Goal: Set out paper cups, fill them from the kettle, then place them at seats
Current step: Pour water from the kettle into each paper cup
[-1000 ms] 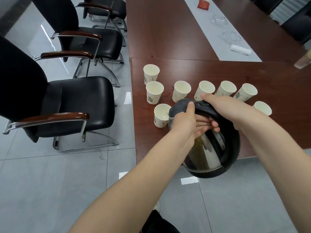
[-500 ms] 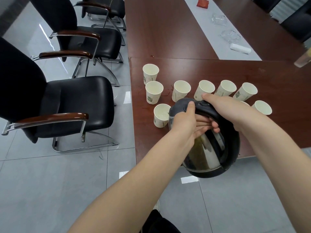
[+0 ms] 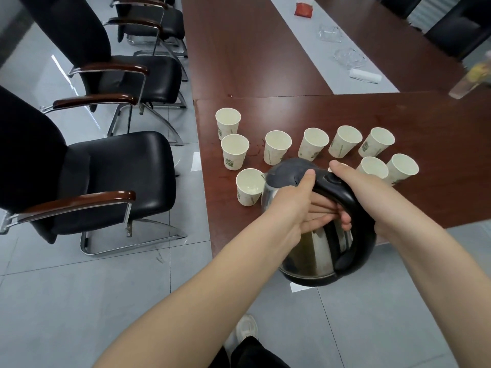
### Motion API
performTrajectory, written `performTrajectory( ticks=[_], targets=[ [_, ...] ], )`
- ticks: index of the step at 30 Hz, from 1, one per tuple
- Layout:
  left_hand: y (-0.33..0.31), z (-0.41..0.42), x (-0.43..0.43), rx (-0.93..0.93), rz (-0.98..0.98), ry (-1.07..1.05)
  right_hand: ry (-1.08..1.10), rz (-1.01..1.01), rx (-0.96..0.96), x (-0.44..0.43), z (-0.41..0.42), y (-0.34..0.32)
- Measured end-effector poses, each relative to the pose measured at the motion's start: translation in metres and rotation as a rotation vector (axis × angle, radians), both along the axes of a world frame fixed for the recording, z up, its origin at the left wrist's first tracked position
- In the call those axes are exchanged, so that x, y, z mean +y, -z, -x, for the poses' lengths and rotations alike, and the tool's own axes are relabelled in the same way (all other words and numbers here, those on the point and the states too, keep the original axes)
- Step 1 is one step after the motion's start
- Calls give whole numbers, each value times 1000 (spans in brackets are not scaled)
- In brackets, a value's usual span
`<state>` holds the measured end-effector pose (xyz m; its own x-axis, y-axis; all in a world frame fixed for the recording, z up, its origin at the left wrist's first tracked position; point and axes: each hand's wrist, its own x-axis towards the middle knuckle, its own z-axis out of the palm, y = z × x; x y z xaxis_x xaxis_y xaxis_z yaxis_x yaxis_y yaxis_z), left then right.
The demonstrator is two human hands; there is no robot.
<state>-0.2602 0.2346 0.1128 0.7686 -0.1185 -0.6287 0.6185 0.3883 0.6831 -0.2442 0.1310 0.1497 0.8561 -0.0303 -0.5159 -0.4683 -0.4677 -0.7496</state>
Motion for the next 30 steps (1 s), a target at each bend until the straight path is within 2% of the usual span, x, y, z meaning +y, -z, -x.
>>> performTrajectory(
  ticks=[10,18,30],
  targets=[
    [-26,13,-30,-123,-140,161,84,-186,-187,-41,47,-16],
    [-51,17,-102,-140,-50,338,105,-211,-241,-119,64,-37],
    [-76,-21,-256,-155,42,394,77,-99,-263,-278,22,-72]
  ],
)
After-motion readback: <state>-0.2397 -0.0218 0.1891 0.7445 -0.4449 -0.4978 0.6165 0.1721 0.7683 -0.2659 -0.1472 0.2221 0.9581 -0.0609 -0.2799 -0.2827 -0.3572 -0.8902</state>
